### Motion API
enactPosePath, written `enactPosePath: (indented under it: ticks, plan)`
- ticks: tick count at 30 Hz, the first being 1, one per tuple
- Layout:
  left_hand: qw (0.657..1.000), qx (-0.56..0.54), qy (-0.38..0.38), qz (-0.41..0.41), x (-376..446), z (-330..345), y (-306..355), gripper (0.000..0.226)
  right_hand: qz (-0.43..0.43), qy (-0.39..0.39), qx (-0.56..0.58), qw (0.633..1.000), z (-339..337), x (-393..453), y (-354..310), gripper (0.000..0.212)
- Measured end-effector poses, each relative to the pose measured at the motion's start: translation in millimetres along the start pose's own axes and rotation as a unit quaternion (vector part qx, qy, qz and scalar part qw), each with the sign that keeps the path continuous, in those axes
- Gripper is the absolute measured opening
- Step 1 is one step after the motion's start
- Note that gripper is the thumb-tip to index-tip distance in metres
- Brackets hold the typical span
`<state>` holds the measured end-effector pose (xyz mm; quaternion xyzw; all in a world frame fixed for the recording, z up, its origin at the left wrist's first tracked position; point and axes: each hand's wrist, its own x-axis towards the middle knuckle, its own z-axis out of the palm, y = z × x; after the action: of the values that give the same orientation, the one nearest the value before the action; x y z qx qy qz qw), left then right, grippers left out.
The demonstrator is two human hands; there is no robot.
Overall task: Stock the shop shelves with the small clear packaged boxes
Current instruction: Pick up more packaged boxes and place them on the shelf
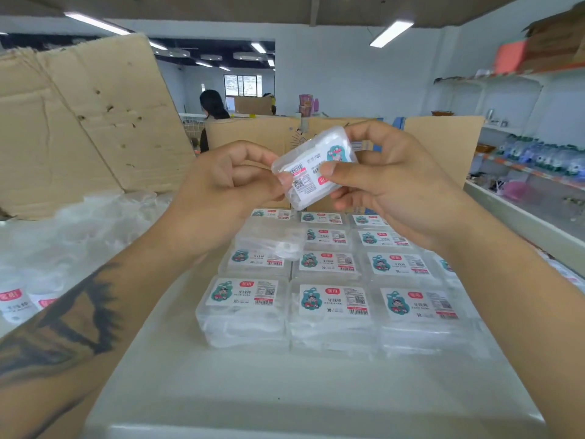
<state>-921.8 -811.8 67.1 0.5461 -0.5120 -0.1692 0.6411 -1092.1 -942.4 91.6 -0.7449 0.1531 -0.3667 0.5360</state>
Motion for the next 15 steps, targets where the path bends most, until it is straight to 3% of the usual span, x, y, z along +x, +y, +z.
enactPosePath:
  ticks: [8,15]
  plan:
    - [1.000,0.004,0.002,-0.013,-1.8,2.7,2.1,0.022,-0.018,0.047,0.022,0.998,2.3,2.9,0.5,0.038]
    - [0.999,0.034,-0.002,0.002,-2.8,4.8,-1.4,0.031,0.004,0.025,-0.014,1.000,1.4,17.1,-8.5,0.030]
